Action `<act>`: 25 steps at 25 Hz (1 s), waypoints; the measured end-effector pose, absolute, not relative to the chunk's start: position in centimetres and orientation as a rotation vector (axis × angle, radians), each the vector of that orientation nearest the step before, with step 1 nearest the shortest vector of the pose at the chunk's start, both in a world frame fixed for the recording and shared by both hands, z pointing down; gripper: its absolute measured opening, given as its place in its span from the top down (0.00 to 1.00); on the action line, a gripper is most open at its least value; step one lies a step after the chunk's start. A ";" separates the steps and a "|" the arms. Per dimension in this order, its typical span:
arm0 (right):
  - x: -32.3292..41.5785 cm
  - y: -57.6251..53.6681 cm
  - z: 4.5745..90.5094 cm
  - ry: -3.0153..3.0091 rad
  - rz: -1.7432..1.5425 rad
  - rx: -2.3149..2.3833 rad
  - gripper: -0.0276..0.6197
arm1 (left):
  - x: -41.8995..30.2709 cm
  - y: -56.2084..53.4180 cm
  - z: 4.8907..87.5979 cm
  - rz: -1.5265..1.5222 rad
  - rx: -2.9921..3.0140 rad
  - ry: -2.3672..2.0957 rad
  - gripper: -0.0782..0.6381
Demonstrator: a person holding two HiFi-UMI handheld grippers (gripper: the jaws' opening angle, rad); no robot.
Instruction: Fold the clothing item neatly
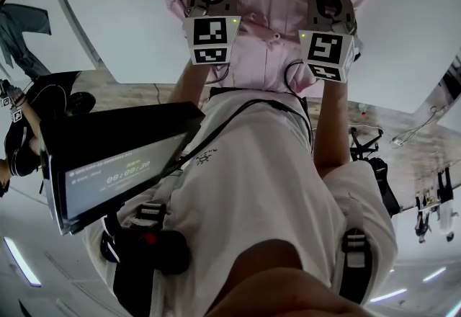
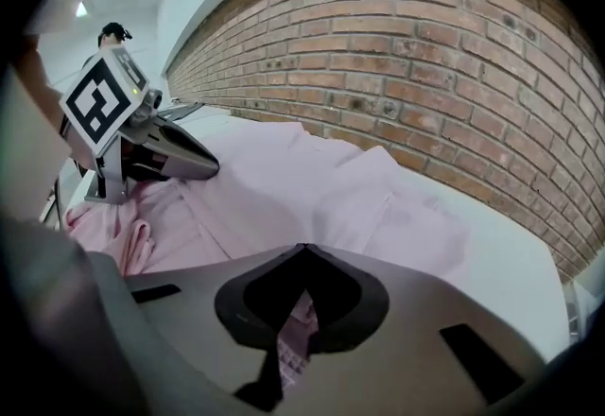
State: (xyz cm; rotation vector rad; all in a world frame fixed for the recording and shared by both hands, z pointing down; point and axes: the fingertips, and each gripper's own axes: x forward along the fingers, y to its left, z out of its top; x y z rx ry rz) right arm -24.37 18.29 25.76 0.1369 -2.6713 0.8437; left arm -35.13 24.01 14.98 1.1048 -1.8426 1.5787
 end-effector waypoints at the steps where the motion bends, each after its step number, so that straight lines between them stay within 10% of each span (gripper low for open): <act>1: -24.3 17.8 25.7 -2.682 0.832 0.141 0.95 | -35.2 23.6 14.8 1.559 1.105 -1.865 0.89; 25: -23.6 19.0 25.8 -2.728 0.885 0.097 0.95 | -34.4 26.0 13.8 1.624 1.167 -1.782 0.89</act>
